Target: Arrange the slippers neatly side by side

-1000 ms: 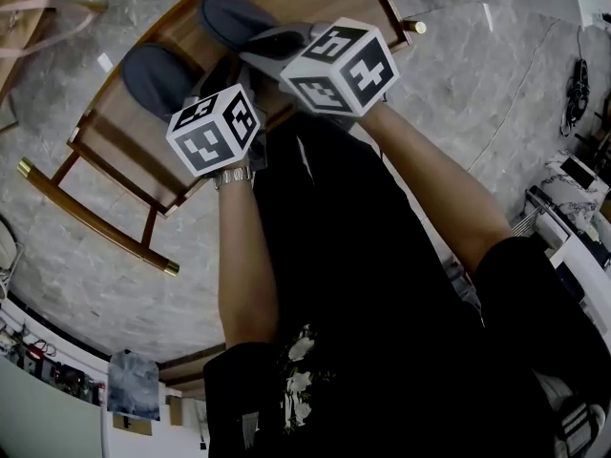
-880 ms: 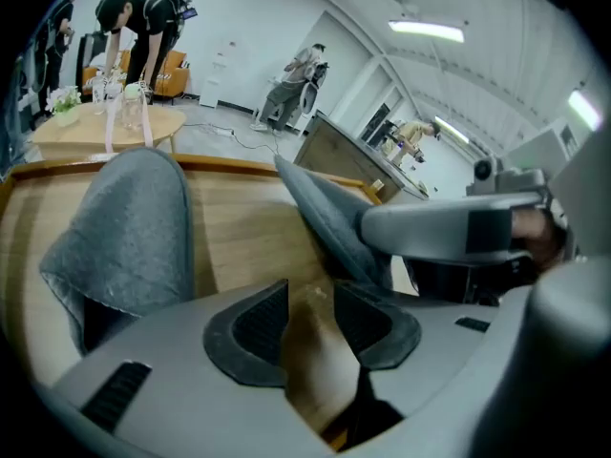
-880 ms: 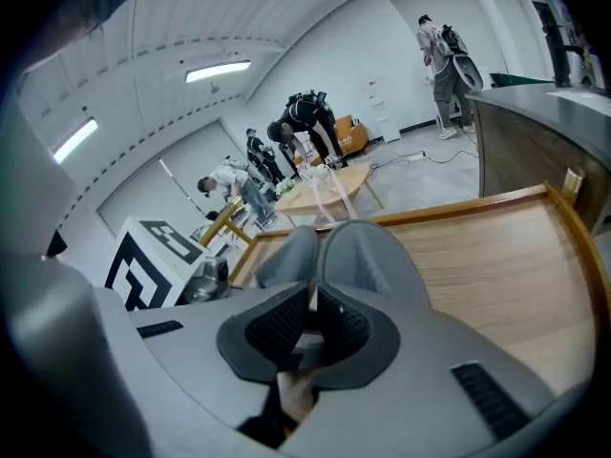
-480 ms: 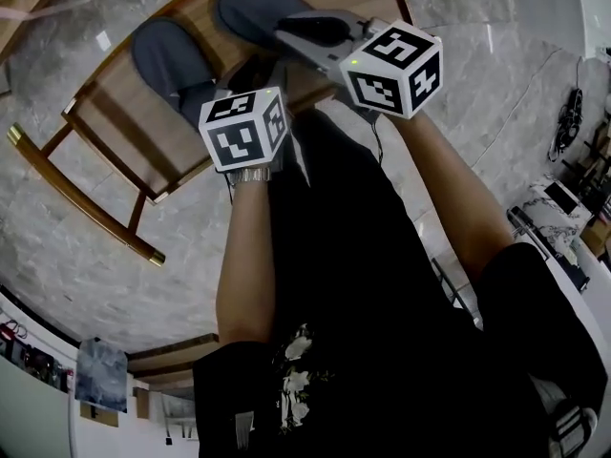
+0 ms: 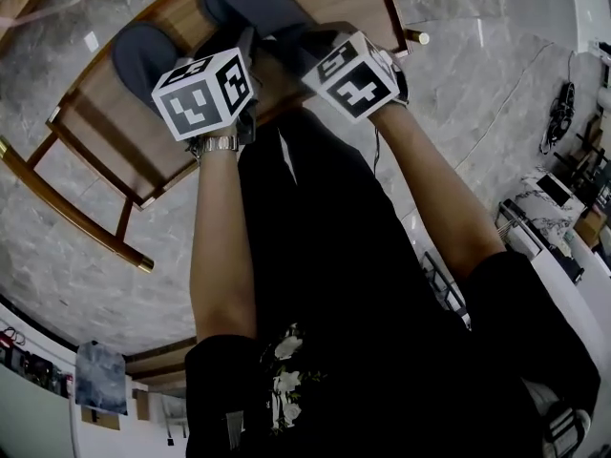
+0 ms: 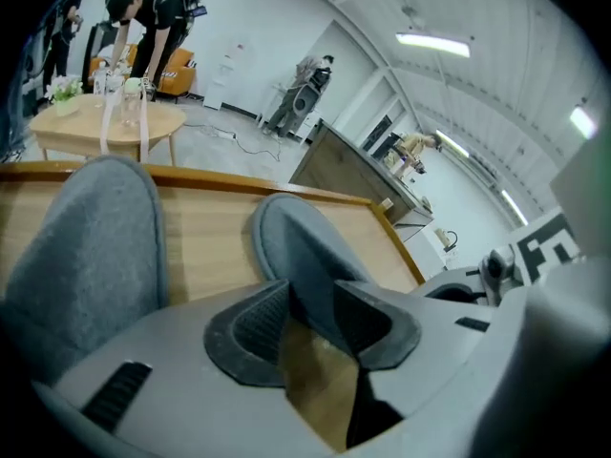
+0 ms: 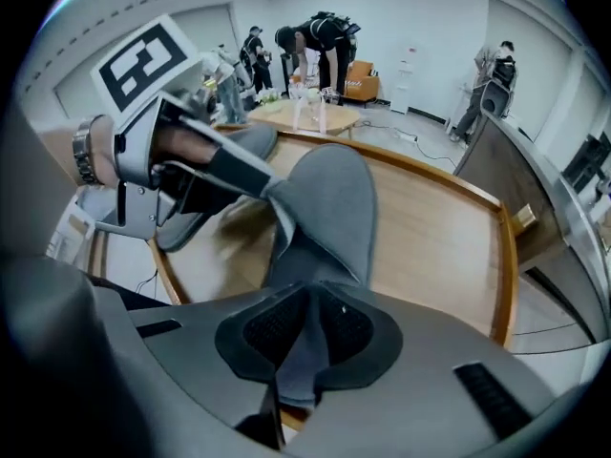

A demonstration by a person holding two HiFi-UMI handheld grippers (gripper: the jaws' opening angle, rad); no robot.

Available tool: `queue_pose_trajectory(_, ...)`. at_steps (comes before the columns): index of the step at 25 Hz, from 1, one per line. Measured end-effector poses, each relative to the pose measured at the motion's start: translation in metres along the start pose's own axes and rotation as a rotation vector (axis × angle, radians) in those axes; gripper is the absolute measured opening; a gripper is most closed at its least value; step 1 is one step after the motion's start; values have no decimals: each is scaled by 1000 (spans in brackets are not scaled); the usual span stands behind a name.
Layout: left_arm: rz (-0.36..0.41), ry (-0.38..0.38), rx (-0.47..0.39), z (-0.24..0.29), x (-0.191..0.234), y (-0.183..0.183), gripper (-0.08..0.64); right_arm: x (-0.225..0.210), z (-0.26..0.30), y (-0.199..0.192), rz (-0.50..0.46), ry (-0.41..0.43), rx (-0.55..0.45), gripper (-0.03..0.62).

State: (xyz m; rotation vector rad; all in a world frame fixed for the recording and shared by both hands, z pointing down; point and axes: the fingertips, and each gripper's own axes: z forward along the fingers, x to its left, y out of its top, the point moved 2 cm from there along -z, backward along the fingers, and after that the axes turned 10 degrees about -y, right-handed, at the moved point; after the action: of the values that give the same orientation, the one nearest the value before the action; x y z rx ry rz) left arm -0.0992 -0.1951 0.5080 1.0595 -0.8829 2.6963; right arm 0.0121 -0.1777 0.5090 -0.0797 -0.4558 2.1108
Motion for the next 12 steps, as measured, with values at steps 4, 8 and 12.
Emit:
queue_pose_trajectory(4,42,15,22,1,2,4,140,35,5,13,-9,20,13,25)
queue_pose_trajectory(8,60,30,24,2,0,3,138,44,8,15,23,12,17,29)
queue_pose_trajectory(12,57,31,15,-2,-3,5,140,33,-3,18,65,0,-19,15)
